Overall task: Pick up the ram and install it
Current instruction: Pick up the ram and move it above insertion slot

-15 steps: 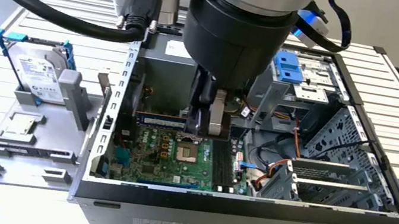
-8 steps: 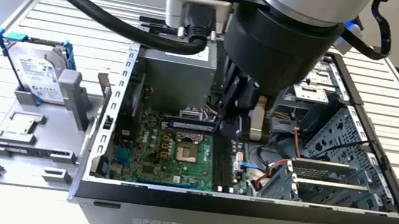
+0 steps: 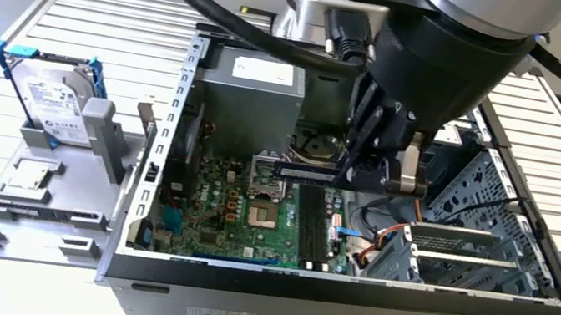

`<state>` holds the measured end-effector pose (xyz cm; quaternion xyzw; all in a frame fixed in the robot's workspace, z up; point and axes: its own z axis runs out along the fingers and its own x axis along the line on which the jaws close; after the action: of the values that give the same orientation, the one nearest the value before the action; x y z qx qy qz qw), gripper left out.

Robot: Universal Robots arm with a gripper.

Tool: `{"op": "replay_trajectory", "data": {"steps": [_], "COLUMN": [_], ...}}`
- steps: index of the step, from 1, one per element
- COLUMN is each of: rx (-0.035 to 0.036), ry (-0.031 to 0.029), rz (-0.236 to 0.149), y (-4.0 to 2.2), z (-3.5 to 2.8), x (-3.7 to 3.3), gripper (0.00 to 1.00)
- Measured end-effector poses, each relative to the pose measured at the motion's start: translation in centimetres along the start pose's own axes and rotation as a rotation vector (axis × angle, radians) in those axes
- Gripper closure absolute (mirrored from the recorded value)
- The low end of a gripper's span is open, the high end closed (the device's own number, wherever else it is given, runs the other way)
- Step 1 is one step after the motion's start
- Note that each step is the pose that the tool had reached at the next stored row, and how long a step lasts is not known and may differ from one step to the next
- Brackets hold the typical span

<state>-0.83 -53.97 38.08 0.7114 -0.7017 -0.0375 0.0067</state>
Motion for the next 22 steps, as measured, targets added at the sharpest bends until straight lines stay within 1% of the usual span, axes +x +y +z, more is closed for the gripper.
{"op": "replay_trajectory", "data": {"steps": [1, 2, 4, 5, 6, 9, 13, 19, 22], "rx": [0.0019, 0.0058, 0.0213, 0.0305, 0.0346, 0.0352, 0.0356, 0.0362, 0.0362], "ry": [0.0001, 0.0001, 0.0003, 0.0006, 0.0006, 0.0005, 0.0001, -0.0005, -0.0006], "rz": [0.000, 0.000, -0.001, -0.001, -0.001, 0.001, 0.008, 0.022, 0.023], "y": [-0.17, -0.29, -0.48, -0.56, -0.61, -0.75, -0.84, -0.92, -0.93], "z": [0.01, 0.03, 0.05, 0.06, 0.08, 0.15, 0.20, 0.23, 0.24], "x": [-0.41, -0.75, -1.45, -1.81, -2.05, -2.79, -3.48, -4.27, -4.35], "gripper": [1.00, 1.00, 1.00, 1.00, 1.00, 1.00, 1.00, 1.00, 1.00]}}
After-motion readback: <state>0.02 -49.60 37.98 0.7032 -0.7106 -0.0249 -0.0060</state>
